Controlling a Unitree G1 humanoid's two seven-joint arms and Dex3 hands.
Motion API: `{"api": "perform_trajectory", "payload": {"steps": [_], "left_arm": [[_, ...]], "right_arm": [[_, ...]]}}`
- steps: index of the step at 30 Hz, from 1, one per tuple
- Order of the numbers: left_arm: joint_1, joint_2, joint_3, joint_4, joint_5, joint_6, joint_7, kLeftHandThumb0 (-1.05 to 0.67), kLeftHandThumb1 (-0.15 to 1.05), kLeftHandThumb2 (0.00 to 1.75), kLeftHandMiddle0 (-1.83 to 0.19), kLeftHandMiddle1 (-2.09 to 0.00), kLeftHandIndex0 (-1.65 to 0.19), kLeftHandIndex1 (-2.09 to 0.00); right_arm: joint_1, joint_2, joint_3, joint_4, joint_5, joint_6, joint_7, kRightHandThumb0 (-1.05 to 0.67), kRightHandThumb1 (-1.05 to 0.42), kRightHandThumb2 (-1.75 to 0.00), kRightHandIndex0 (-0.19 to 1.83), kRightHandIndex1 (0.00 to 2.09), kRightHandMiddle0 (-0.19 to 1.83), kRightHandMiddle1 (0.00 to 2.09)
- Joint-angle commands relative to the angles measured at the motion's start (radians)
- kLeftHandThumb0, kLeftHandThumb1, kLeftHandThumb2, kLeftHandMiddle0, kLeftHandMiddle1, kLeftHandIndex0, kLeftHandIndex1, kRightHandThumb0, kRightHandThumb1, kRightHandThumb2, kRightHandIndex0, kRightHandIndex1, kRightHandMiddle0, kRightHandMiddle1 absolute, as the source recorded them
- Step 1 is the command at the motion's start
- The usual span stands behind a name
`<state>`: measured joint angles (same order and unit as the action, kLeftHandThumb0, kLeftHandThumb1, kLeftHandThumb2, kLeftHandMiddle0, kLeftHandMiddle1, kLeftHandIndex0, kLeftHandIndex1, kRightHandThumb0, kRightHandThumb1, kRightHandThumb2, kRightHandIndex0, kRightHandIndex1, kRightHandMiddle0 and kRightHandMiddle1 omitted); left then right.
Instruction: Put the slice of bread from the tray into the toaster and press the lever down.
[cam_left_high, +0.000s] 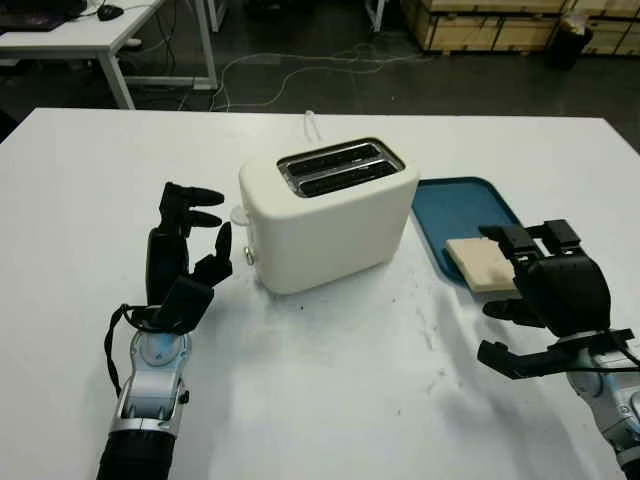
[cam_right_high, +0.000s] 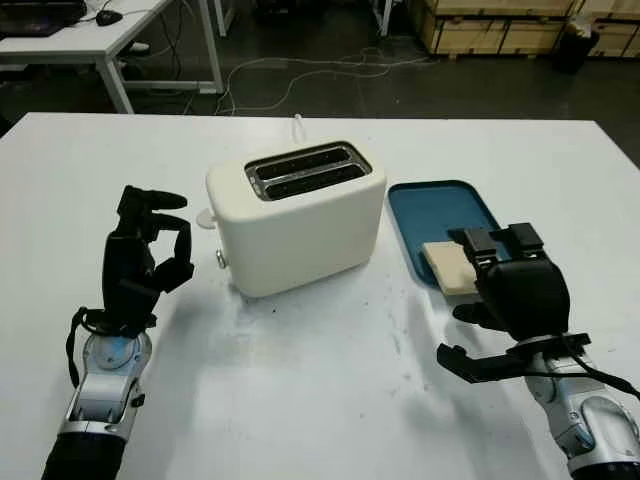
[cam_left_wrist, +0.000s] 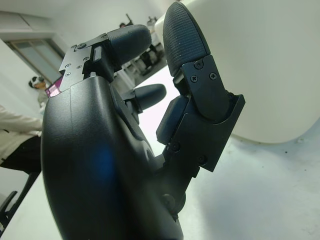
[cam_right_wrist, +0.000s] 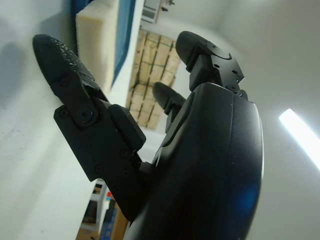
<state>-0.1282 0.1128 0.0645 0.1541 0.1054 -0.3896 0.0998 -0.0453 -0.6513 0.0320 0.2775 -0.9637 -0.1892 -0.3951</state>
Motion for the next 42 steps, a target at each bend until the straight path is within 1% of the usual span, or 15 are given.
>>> {"api": "perform_trajectory", "payload": {"steps": [1,7,12,17,20,23,26,27,28,30,31,33,34,37,42], "left_arm": [[-0.017,0.004,0.002,-0.007,0.003,-0.009,-0.002,-0.75,0.73,0.94,0.0,-1.75,0.0,-1.6],[-0.017,0.004,0.001,-0.007,0.0,-0.01,-0.005,-0.73,0.73,0.96,0.0,-1.75,0.0,-1.6],[-0.019,0.002,0.004,-0.002,-0.004,-0.015,-0.004,-0.74,0.72,0.96,0.0,-1.75,0.0,-1.6],[-0.021,0.006,0.005,0.013,-0.001,-0.032,-0.004,-0.75,0.76,0.9,0.0,-1.75,0.0,-1.59],[-0.019,0.003,0.004,0.003,0.0,-0.021,-0.002,-0.77,0.77,0.88,0.0,-1.75,0.0,-1.6],[-0.016,0.001,0.004,-0.002,-0.009,-0.016,-0.009,-0.75,0.76,0.89,0.0,-1.75,0.0,-1.6],[-0.016,0.002,0.004,-0.004,-0.001,-0.015,-0.004,-0.76,0.76,0.89,0.0,-1.75,0.0,-1.61],[-0.016,0.002,0.003,-0.005,0.001,-0.015,-0.003,-0.75,0.76,0.9,0.0,-1.75,0.0,-1.61],[-0.016,0.002,0.003,-0.007,0.002,-0.013,-0.003,-0.75,0.75,0.91,0.0,-1.75,0.0,-1.61],[-0.014,0.0,0.003,-0.011,0.003,-0.012,-0.003,-0.75,0.75,0.91,0.0,-1.75,0.0,-1.61],[-0.015,0.0,0.003,-0.009,0.0,-0.014,-0.004,-0.76,0.75,0.9,0.0,-1.75,0.0,-1.61],[-0.013,-0.002,0.002,-0.013,-0.002,-0.01,-0.005,-0.76,0.76,0.9,0.0,-1.75,0.0,-1.6],[-0.012,-0.004,0.002,-0.014,-0.005,-0.009,-0.006,-0.76,0.76,0.89,0.0,-1.75,0.0,-1.6],[-0.013,-0.003,0.002,-0.01,-0.01,-0.02,-0.012,-0.75,0.76,0.9,0.0,-1.75,0.0,-1.6],[-0.013,-0.006,0.004,-0.005,-0.015,-0.023,-0.013,-0.76,0.76,0.89,0.0,-1.75,0.0,-1.6]], "right_arm": [[-0.033,-0.018,0.025,0.053,0.005,-0.007,-0.036,-0.61,-0.6,-0.02,0.0,0.99,0.0,0.73],[-0.101,-0.024,0.088,0.22,0.032,-0.049,-0.109,-0.57,-0.62,-0.02,0.0,1.18,0.0,0.87],[-0.14,-0.034,0.134,0.316,0.053,-0.078,-0.142,-0.63,-0.59,-0.01,0.0,1.32,0.0,0.91],[-0.168,-0.043,0.174,0.377,0.061,-0.092,-0.189,-0.65,-0.59,-0.01,0.0,1.4,0.0,0.99],[-0.185,-0.045,0.197,0.418,0.065,-0.102,-0.223,-0.6,-0.62,-0.02,0.0,1.51,0.0,1.13],[-0.206,-0.048,0.228,0.458,0.057,-0.105,-0.256,-0.55,-0.66,-0.06,0.0,1.69,0.0,1.31],[-0.231,-0.047,0.261,0.502,0.051,-0.112,-0.3,-0.52,-0.7,-0.1,0.04,1.74,0.0,1.56],[-0.238,-0.046,0.272,0.513,0.048,-0.11,-0.316,-0.52,-0.74,-0.12,0.17,1.74,0.04,1.65],[-0.243,-0.045,0.28,0.518,0.047,-0.106,-0.328,-0.53,-0.76,-0.16,0.38,1.74,0.17,1.71],[-0.248,-0.044,0.296,0.514,0.041,-0.073,-0.333,-0.56,-0.79,-0.21,0.7,1.74,0.42,1.73],[-0.25,-0.046,0.306,0.511,0.034,-0.057,-0.334,-0.61,-0.81,-0.25,0.98,1.75,0.66,1.74],[-0.252,-0.052,0.323,0.501,0.02,-0.031,-0.337,-0.68,-0.85,-0.29,1.37,1.75,1.06,1.74],[-0.252,-0.055,0.33,0.497,0.015,-0.024,-0.339,-0.73,-0.88,-0.31,1.49,1.75,1.22,1.74],[-0.248,-0.062,0.344,0.484,0.015,-0.01,-0.35,-0.79,-0.92,-0.35,1.56,1.75,1.33,1.75],[-0.246,-0.063,0.358,0.474,0.016,0.015,-0.357,-0.8,-0.92,-0.37,1.57,1.75,1.46,1.75]]}}
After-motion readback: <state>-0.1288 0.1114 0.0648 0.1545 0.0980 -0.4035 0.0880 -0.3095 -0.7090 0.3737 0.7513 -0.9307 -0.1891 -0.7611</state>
